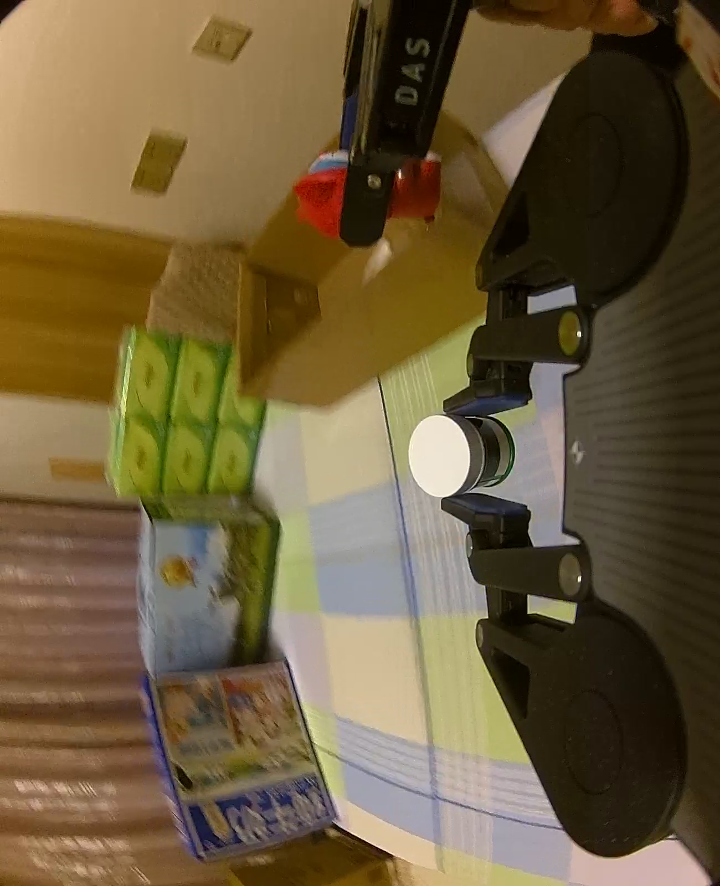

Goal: Organize rigid objects
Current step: 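Carry the jar with the left tool while the right tool carries the figure over the box, then open the left tool to drop the jar while the right tool releases the figure into the box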

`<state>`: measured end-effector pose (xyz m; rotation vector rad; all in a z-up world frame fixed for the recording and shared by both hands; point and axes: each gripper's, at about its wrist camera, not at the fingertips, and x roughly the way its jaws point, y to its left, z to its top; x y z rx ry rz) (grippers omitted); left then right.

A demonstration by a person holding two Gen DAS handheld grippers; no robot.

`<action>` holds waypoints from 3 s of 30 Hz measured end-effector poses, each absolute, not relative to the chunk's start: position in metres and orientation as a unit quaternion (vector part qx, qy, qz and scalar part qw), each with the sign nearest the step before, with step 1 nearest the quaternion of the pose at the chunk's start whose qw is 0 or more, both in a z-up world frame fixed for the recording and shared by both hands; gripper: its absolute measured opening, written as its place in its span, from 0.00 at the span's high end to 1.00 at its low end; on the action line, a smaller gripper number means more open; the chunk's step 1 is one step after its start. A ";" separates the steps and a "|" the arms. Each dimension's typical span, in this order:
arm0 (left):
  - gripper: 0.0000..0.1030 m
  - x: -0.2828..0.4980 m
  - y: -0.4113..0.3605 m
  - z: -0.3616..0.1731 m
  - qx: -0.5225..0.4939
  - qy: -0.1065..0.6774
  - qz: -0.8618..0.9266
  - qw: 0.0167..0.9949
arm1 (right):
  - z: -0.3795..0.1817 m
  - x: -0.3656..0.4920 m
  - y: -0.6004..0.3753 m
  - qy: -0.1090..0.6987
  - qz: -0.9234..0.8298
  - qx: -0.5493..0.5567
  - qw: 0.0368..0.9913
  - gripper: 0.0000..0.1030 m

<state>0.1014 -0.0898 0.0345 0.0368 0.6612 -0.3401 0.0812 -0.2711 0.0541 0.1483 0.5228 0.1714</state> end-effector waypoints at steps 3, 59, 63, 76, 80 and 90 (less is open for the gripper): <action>0.76 0.094 -0.115 0.051 0.028 0.307 -0.191 0.932 | 0.067 0.068 -0.295 0.250 0.067 0.071 0.963 0.59; 0.62 0.280 -0.272 0.006 0.068 0.352 -0.257 0.897 | 0.018 0.213 -0.457 0.341 0.020 0.155 0.927 0.59; 0.62 0.277 -0.262 0.013 0.064 0.349 -0.252 0.900 | 0.018 0.213 -0.454 0.342 0.024 0.158 0.926 0.59; 0.62 0.271 -0.239 0.025 0.057 0.338 -0.238 0.909 | 0.017 0.221 -0.440 0.353 0.050 0.169 0.919 0.58; 0.57 0.265 -0.230 0.025 0.049 0.338 -0.232 0.911 | 0.021 0.219 -0.440 0.332 0.058 0.184 0.923 0.39; 0.50 0.236 -0.205 0.033 0.027 0.340 -0.209 0.916 | 0.030 0.192 -0.447 0.332 0.031 0.186 0.924 0.38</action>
